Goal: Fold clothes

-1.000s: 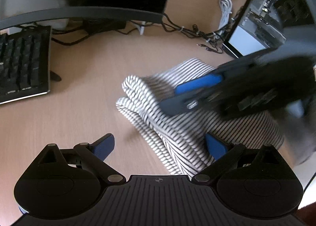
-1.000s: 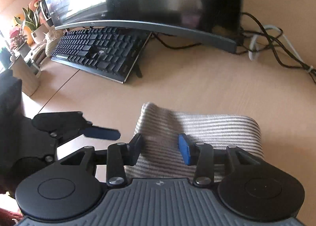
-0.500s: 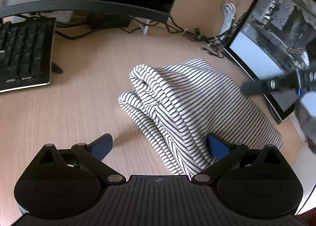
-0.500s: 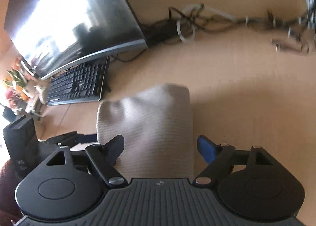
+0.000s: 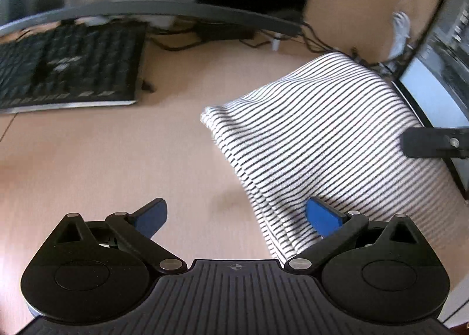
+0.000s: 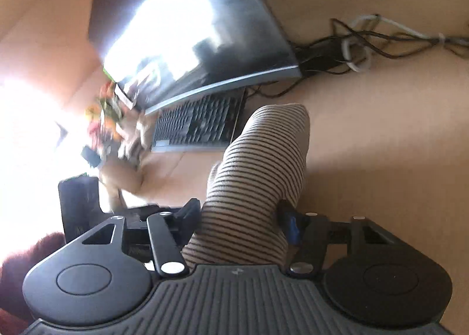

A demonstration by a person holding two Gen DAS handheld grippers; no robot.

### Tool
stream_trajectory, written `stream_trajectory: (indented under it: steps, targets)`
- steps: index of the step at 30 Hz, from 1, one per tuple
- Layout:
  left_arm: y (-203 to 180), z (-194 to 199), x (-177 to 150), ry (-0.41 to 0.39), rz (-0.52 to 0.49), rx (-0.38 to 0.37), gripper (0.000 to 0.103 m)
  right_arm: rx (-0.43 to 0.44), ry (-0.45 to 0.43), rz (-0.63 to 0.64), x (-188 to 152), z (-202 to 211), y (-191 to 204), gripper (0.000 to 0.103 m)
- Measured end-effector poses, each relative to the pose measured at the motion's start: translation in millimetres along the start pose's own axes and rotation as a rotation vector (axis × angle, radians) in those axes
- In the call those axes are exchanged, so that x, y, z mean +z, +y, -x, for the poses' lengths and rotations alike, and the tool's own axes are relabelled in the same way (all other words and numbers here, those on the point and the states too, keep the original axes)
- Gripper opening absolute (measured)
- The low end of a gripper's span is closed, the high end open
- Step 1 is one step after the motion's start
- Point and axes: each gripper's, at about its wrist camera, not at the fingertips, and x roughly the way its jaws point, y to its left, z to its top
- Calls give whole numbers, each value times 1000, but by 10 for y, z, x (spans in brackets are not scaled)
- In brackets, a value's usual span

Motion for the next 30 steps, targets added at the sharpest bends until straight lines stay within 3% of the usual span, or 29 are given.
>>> stream_trajectory:
  steps: [3, 5, 9, 14, 17, 19, 22, 23, 30]
  targets:
    - [32, 89, -79, 3, 55, 48, 103, -92, 76, 35, -34, -141, -106, 55]
    - [-21, 209, -118, -12, 100, 32, 102, -105, 97, 28, -73, -165, -194, 54]
    - [-233, 351, -150, -16, 160, -135, 102, -100, 100, 54, -65, -152, -203, 54]
    - [-523, 113, -165, 55, 63, -65, 102, -93, 110, 59, -62, -111, -245, 58]
    - [-545, 56, -207, 58, 89, -99, 97, -122, 97, 48, -72, -63, -320, 70]
    - [-573, 47, -234, 55, 88, -119, 89, -128, 104, 37, -69, -64, -360, 73]
    - [-594, 25, -241, 52, 63, -124, 87, -132, 120, 39, -61, -94, -377, 72]
    - [-588, 25, -241, 52, 64, -134, 85, -131, 127, 49, -49, -127, -347, 65]
    - [-268, 45, -218, 35, 117, -166, 79, -145, 161, 140, 149, -531, -33, 64]
